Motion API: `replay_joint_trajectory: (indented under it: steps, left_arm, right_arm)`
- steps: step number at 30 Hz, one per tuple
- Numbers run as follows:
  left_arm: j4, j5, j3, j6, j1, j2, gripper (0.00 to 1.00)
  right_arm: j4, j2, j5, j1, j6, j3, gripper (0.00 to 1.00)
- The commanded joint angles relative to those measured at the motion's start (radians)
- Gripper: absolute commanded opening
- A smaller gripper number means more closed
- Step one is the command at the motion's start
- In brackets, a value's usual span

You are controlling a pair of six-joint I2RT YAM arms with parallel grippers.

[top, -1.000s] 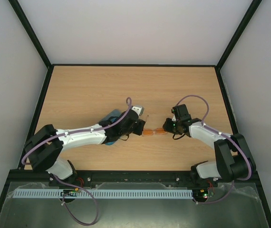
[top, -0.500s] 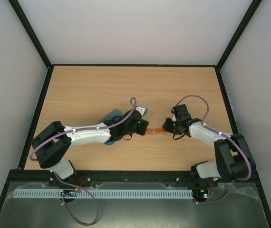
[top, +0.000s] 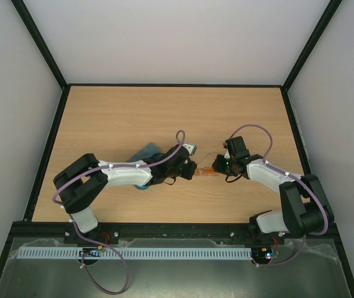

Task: Organize the sunglasses
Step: Fold the sunglasses at the center of the board.

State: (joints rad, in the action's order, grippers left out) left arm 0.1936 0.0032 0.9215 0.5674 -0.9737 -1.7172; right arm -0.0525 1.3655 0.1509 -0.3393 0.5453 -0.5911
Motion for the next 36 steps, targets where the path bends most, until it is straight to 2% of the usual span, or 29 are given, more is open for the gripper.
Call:
replay_joint_trajectory:
  steps: [1,16,27,33,36]
  left_arm:
    - [0.037,0.021,0.031,0.001,0.006,-0.028,0.11]
    - [0.061,0.044,0.023,0.014,0.006,-0.099,0.11]
    - [0.068,0.048,0.025,0.012,0.006,-0.122,0.11]
    - [0.075,0.061,0.024,0.012,0.006,-0.136,0.11]
    - [0.072,0.062,0.020,0.011,0.006,-0.135,0.11]
  right_arm:
    - [-0.011,0.002,-0.014,0.005,0.004,-0.001,0.28]
    - [-0.094,-0.129,-0.061,0.005,0.039,-0.015,0.37]
    - [-0.167,-0.352,0.041,0.005,0.054,0.029,0.36]
    - [-0.169,-0.283,0.057,0.005,0.027,-0.022,0.36]
    - [-0.138,-0.213,0.069,0.005,0.026,-0.033,0.32]
